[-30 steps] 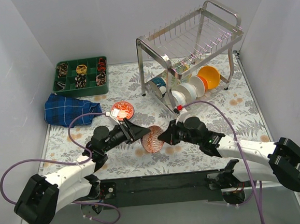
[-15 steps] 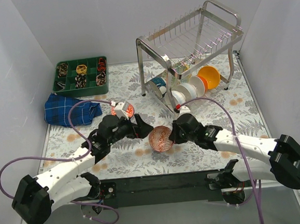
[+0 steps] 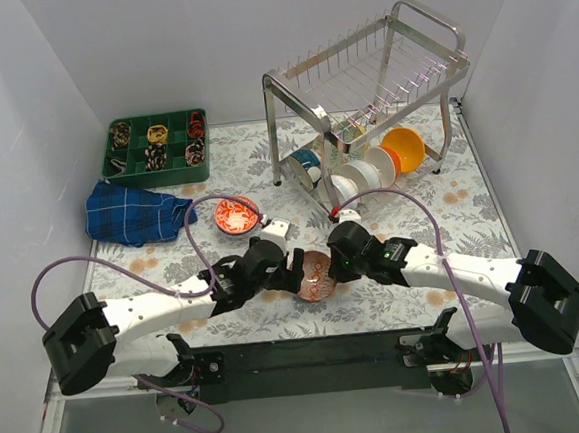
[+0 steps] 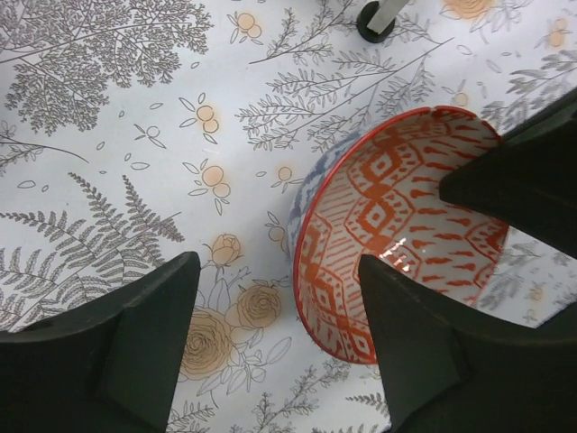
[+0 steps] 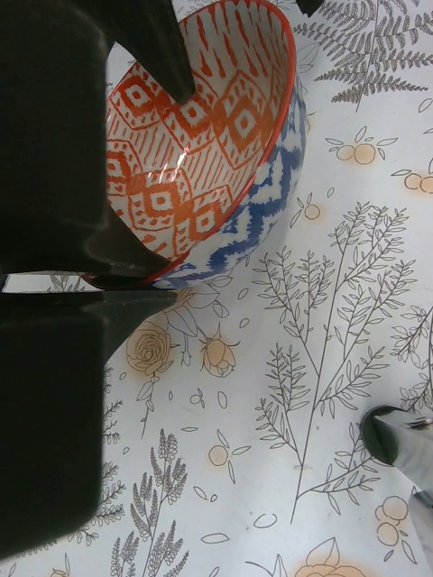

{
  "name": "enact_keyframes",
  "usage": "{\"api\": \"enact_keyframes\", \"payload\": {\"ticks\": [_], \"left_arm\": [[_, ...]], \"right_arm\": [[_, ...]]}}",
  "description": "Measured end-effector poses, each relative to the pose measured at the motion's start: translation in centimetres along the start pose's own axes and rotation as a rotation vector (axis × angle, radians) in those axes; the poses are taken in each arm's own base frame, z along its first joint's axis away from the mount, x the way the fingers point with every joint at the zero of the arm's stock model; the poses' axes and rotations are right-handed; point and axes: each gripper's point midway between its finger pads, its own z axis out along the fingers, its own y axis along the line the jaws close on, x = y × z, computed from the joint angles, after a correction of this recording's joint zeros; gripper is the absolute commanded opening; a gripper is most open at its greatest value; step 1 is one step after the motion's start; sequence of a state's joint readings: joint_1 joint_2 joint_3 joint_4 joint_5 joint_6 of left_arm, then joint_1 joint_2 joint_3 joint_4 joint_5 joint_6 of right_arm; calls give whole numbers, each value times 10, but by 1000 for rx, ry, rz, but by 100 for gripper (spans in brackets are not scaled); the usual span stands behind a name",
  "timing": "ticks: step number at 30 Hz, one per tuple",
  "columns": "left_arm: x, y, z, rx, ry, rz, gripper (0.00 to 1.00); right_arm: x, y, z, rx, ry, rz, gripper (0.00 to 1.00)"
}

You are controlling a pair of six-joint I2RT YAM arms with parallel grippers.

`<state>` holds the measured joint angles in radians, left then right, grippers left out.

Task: Unload the bowls from the dish rack

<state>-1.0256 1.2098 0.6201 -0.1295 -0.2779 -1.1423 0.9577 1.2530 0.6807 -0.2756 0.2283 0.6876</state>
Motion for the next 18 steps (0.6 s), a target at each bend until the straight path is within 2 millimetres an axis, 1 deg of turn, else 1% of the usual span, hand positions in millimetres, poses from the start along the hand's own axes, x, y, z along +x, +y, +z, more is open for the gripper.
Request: {"api": "enact_keyframes", "payload": {"ticks": [1, 4, 5, 7, 8, 9, 10, 11, 12, 15, 16, 18], "left_arm": [[2, 0, 2, -16, 2, 8, 56], [7, -2, 10, -70, 8, 44, 43], [8, -3, 12, -86, 10, 59, 33], [10, -6, 17, -112, 11, 77, 24], [11, -6, 19, -125, 10, 84, 14], [12, -6, 20, -137, 12, 92, 10], [13, -6, 21, -146, 12, 96, 3], [14, -5, 21, -158, 11, 99, 0], [12, -6, 21, -164, 2, 87, 0], [5, -4, 22, -186, -22, 58, 0], [5, -4, 22, -188, -24, 58, 0], [2, -4, 21, -191, -32, 62, 0]], "right_arm": [[0, 0, 0, 2, 0, 0, 1], [3, 0, 0, 11, 4, 3, 1], [4, -1, 0, 13, 6, 5, 1], [3, -1, 0, 16, 4, 8, 1], [3, -1, 0, 18, 2, 10, 1], [3, -1, 0, 20, 1, 10, 1], [3, -1, 0, 21, 0, 11, 1], [4, -2, 0, 26, 0, 10, 1], [4, -2, -1, 31, 1, 15, 1], [1, -2, 0, 36, -18, 35, 17], [0, -2, -1, 37, -22, 37, 30], [-1, -2, -1, 35, -27, 45, 42]]}}
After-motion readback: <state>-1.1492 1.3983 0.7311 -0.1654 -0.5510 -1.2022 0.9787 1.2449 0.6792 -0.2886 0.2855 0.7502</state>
